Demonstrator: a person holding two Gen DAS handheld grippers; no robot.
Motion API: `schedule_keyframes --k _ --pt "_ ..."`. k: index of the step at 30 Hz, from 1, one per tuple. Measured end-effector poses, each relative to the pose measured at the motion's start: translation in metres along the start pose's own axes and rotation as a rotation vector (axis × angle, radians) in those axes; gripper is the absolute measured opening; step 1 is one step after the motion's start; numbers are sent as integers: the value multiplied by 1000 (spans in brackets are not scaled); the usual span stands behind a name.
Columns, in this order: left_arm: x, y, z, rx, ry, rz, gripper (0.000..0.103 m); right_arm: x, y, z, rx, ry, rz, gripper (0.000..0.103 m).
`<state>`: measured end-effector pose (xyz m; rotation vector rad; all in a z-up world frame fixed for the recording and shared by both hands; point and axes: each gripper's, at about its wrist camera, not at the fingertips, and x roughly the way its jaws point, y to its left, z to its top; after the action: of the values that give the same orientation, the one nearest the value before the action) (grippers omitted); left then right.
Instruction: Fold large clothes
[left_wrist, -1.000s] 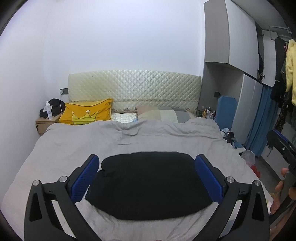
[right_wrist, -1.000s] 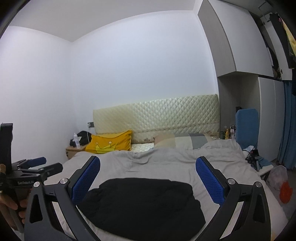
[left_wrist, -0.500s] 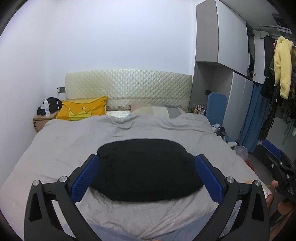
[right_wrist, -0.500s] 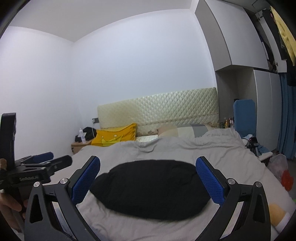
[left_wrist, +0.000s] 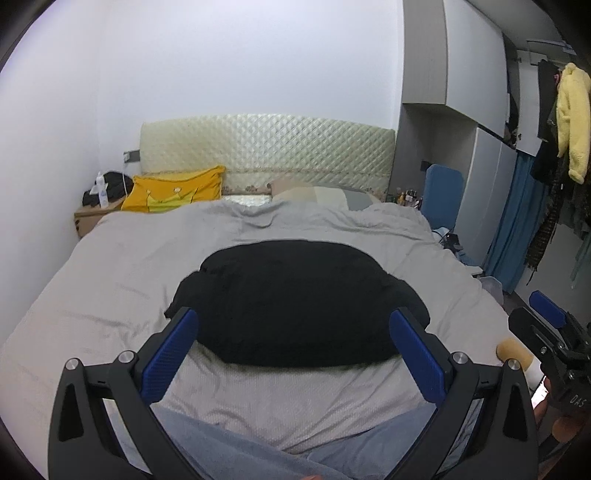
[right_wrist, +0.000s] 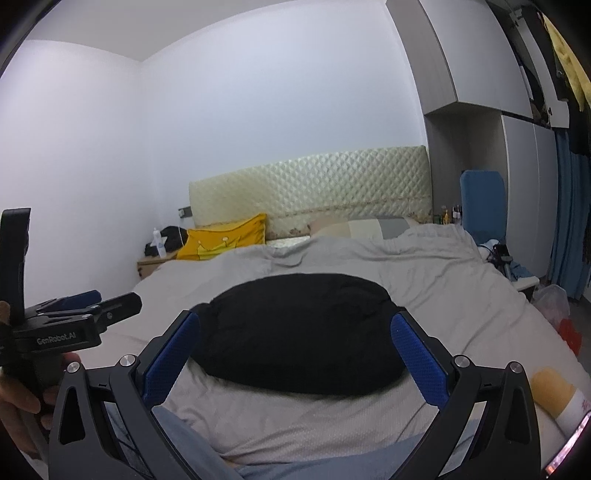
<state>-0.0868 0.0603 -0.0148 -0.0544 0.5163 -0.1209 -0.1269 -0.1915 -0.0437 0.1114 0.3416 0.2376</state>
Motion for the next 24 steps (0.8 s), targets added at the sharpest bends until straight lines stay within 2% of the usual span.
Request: schedule_keyframes --k 7,16,24 --pt "17 4 -12 -37 24 14 103 19 -2 -16 -7 52 9 103" --pt "34 8 -18 -38 63 33 103 41 -8 -26 19 93 7 103" --pt "43 11 -25 -61 90 45 103 47 -9 -32 17 114 3 103"
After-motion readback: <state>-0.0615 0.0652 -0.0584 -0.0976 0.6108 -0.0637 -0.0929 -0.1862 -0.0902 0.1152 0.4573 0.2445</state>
